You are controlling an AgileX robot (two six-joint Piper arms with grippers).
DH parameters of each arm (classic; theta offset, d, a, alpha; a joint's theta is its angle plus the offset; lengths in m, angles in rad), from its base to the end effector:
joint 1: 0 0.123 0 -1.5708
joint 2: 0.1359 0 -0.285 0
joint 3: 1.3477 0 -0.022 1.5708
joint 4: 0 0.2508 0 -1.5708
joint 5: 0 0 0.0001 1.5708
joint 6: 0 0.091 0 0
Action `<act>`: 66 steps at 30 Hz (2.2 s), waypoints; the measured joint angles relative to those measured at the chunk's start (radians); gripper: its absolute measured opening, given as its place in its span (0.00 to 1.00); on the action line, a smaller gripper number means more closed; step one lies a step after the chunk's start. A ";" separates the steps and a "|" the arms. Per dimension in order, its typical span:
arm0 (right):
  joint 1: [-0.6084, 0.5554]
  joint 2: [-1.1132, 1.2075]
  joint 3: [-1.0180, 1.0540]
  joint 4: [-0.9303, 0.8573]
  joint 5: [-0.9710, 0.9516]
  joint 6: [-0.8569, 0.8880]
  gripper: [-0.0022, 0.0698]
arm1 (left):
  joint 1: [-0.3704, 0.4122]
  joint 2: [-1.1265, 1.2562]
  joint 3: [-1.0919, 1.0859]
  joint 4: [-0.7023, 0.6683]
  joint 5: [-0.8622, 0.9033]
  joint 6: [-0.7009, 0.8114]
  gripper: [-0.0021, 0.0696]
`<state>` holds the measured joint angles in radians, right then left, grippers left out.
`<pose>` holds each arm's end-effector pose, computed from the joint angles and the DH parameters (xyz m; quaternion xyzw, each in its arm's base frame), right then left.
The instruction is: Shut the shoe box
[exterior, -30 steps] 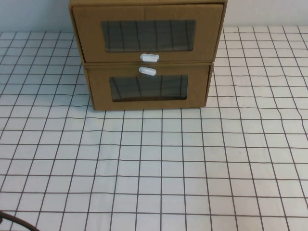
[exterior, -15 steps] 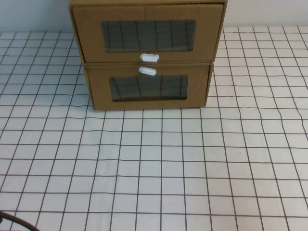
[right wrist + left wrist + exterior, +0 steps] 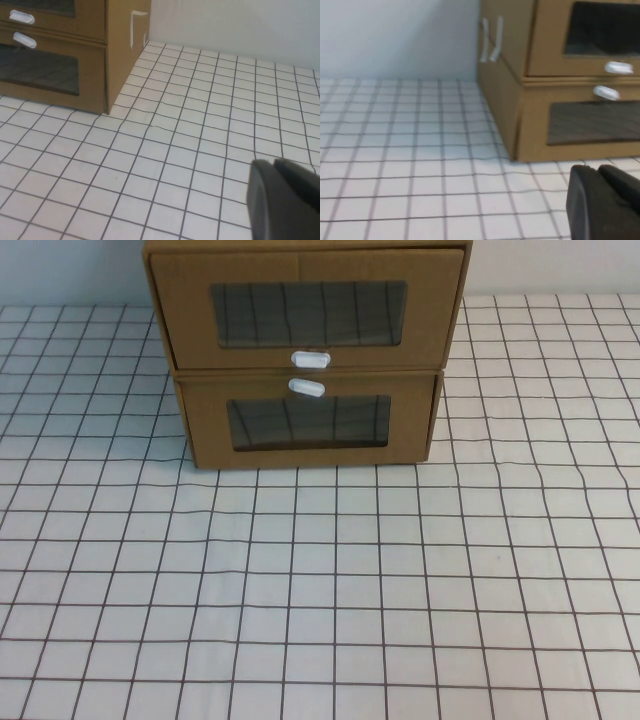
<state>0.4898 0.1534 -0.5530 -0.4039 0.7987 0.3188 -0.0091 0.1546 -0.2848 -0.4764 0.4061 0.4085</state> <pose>0.0318 -0.0121 0.3177 -0.0960 0.7866 0.0443 0.6083 0.0554 -0.0170 0.2670 0.0499 0.7549 -0.0829 0.6487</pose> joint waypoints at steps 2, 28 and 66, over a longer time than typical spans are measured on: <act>0.000 0.000 0.000 0.000 0.000 0.000 0.01 | 0.000 -0.045 0.060 0.033 -0.068 -0.032 0.02; 0.000 0.000 0.000 0.000 0.000 0.000 0.01 | 0.000 -0.165 0.311 0.498 -0.017 -0.559 0.02; -0.188 -0.154 0.044 0.131 -0.127 0.010 0.01 | 0.000 -0.165 0.311 0.498 -0.013 -0.559 0.02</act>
<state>0.3013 -0.0010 -0.5088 -0.2733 0.6713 0.3290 -0.0091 -0.0108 0.0263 0.0212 0.3928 -0.1509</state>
